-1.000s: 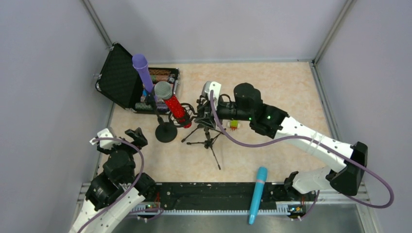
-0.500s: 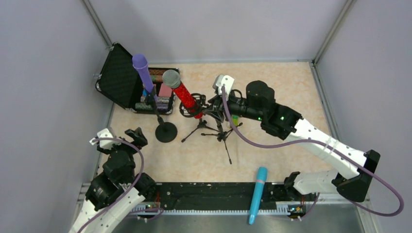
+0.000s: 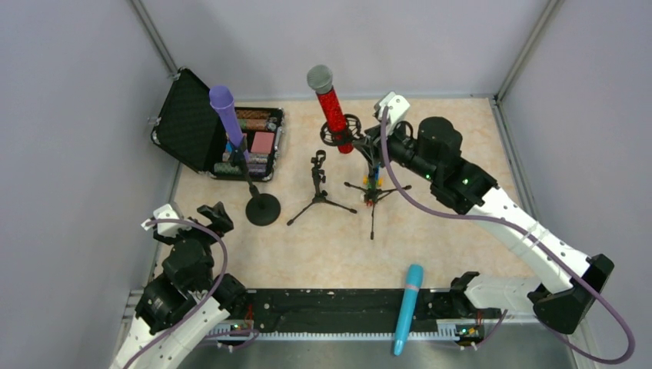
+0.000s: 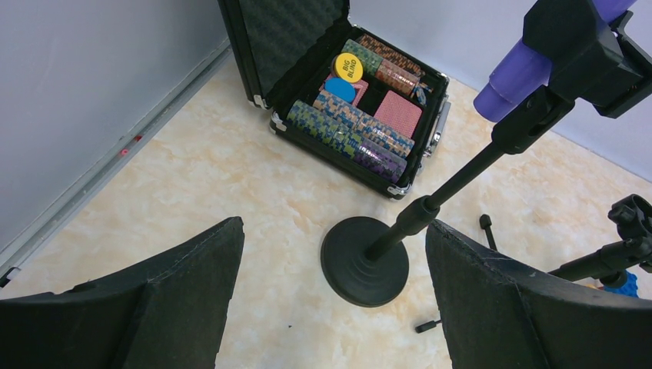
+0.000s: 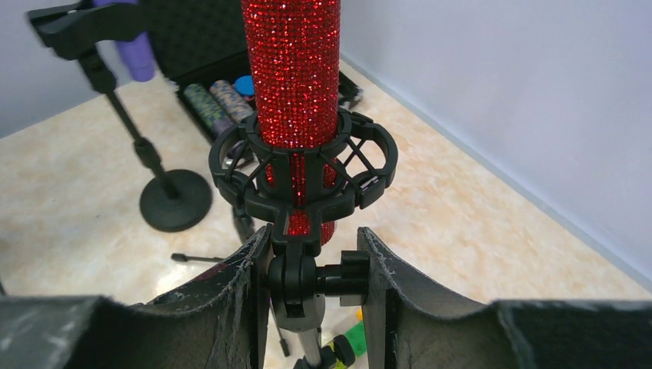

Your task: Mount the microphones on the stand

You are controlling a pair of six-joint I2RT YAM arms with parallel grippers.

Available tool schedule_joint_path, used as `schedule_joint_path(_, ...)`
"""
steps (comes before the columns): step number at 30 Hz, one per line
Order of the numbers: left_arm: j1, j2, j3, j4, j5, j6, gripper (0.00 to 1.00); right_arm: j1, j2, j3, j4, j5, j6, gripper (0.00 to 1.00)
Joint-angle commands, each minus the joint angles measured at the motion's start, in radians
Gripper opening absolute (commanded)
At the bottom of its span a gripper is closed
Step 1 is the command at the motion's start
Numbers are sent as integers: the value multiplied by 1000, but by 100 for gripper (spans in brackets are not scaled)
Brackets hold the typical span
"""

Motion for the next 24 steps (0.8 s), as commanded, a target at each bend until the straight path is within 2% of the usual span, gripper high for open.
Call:
schedule_joint_path(1, 4, -12, -2, 39, -4, 14, 92, -83, -45, 6, 168, 19, 68, 0)
schedule_joint_path(11, 3, -10, -8, 45, 1, 16, 92, -279, -84, -95, 325, 3, 201, 0)
schedule_joint_path(24, 2, -6, -8, 48, 0, 17, 91, -328, -196, -185, 399, 187, 188, 0)
